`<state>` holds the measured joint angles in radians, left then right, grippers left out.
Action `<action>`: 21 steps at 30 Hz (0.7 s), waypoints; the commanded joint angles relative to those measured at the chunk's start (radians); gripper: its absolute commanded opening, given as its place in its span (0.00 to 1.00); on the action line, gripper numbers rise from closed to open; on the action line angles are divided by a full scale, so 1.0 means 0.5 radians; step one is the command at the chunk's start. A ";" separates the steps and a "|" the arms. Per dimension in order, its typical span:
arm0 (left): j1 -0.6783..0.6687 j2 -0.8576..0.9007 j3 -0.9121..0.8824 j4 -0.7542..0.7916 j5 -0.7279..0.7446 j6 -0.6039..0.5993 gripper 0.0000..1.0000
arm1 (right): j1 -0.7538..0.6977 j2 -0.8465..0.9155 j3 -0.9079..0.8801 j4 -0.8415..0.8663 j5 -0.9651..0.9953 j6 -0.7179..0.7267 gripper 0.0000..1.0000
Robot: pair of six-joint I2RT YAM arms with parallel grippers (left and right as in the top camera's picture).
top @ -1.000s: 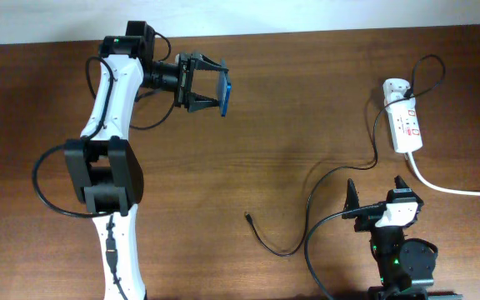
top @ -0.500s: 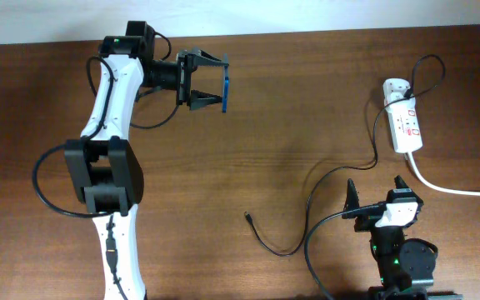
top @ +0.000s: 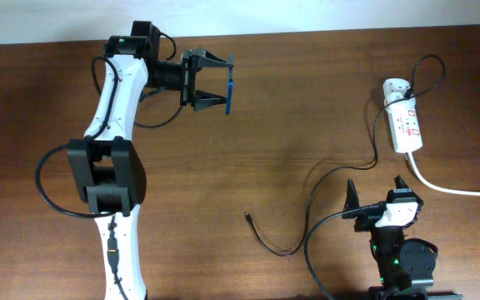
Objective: Plug charger to phone and switch on socket
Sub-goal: 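Lift the phone upright with the left gripper and hold it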
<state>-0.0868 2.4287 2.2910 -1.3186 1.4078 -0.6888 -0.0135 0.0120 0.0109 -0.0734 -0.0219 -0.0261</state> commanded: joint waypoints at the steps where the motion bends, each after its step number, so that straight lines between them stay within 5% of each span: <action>1: 0.005 -0.003 0.056 0.004 0.063 0.047 0.76 | -0.014 -0.011 -0.011 -0.010 0.024 0.009 0.98; 21: 0.005 -0.003 0.056 0.002 0.080 0.047 0.76 | -0.014 -0.011 -0.011 -0.010 0.024 0.009 0.98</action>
<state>-0.0868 2.4287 2.2910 -1.3190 1.4063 -0.6884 -0.0135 0.0120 0.0109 -0.0734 -0.0219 -0.0265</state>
